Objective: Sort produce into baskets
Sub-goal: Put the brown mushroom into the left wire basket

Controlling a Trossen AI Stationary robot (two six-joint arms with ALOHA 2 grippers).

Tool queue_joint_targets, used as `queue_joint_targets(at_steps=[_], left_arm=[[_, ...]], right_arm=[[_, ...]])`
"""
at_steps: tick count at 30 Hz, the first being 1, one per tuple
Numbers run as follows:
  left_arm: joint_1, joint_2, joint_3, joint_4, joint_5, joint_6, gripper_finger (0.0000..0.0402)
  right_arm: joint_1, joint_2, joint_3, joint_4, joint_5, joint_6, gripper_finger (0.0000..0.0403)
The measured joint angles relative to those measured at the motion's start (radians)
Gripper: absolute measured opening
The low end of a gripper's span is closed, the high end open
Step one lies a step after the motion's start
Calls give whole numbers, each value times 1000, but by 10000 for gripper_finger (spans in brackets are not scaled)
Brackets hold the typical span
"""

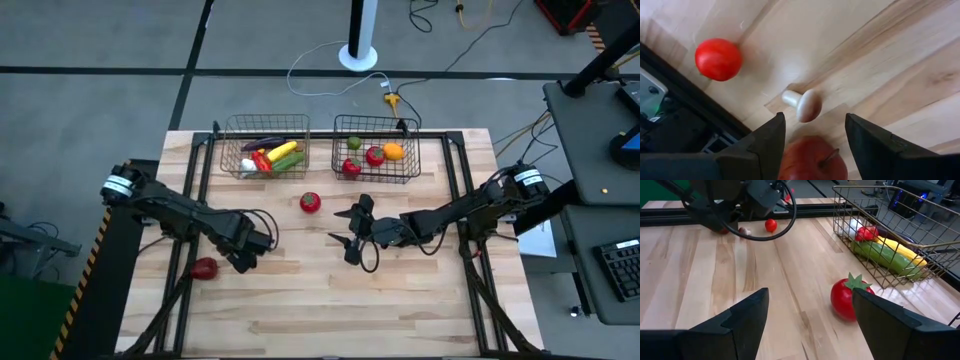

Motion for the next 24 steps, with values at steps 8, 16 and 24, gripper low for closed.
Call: queue_joint_targets(at_steps=[8, 16, 24], left_arm=[[-5, 41, -31, 32, 13, 6, 189], [-5, 77, -64, 83, 38, 24, 189], [-5, 104, -65, 102, 37, 51, 188]], right_arm=[[0, 0, 0, 0, 0, 0, 277], [0, 0, 0, 0, 0, 0, 274], [0, 0, 0, 0, 0, 3, 272]])
